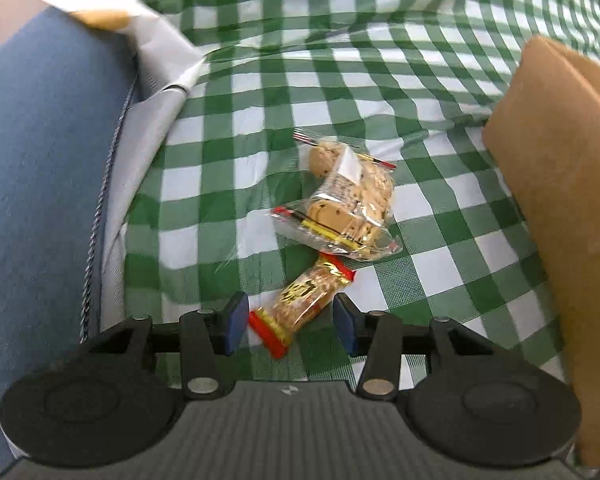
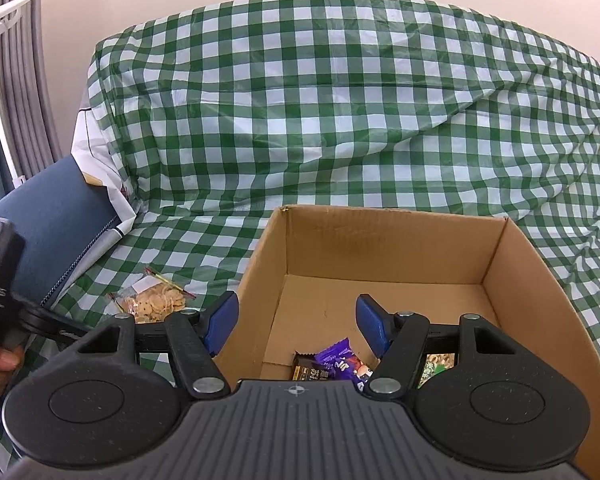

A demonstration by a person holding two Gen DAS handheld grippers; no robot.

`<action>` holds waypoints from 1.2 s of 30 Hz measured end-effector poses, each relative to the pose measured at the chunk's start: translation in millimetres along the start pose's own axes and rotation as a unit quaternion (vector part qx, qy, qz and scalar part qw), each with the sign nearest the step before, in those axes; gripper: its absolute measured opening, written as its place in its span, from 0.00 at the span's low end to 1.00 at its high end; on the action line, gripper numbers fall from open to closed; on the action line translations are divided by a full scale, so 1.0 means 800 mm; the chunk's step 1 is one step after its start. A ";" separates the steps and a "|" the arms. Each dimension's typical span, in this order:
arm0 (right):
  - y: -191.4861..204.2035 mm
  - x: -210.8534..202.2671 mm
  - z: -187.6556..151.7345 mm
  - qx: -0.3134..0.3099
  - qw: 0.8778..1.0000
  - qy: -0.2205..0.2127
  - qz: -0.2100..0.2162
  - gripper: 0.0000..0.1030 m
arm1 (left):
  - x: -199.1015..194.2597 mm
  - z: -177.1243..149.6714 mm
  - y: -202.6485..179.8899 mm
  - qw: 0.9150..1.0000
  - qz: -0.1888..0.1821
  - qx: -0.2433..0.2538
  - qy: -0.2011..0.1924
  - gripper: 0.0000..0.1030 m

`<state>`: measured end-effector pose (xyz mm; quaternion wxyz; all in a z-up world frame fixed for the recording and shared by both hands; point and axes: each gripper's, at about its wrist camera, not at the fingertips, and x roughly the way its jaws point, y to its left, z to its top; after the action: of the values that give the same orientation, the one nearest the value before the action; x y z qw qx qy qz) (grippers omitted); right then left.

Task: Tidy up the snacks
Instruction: 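Move both tools back to the remaining snacks on the sofa, then grasp the small red-wrapped bar with left tool while right tool grasps cookie bag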

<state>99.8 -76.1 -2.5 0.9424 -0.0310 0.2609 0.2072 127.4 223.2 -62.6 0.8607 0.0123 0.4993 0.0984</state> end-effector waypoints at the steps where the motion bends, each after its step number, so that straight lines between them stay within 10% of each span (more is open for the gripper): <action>1: 0.002 0.000 -0.001 -0.003 1.000 0.000 0.000 0.65 | 0.005 0.000 -0.002 1.000 0.001 0.003 0.005 0.50; 5: 0.007 -0.001 -0.003 -0.016 1.000 -0.001 0.004 0.65 | 0.008 -0.002 0.001 1.000 -0.008 -0.015 0.014 0.43; 9: 0.011 0.001 -0.004 -0.017 1.000 0.001 0.006 0.65 | -0.004 -0.011 0.022 0.995 -0.056 -0.073 0.041 0.06; 22: 0.038 -0.007 -0.012 -0.041 0.999 -0.008 0.017 0.65 | -0.045 -0.056 0.054 0.972 -0.097 -0.195 0.086 0.08; 27: 0.038 -0.012 -0.016 -0.055 0.998 -0.009 0.014 0.65 | -0.043 -0.055 0.072 0.964 -0.098 -0.233 0.082 0.23; 36: 0.033 -0.013 -0.017 -0.052 0.999 -0.007 0.010 0.65 | -0.030 -0.035 0.059 0.979 -0.052 -0.191 0.055 0.34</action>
<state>74.7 -58.4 -7.9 0.9391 -0.0761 0.2433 0.2305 84.2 263.1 -50.6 0.8223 -0.1834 0.5180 0.1477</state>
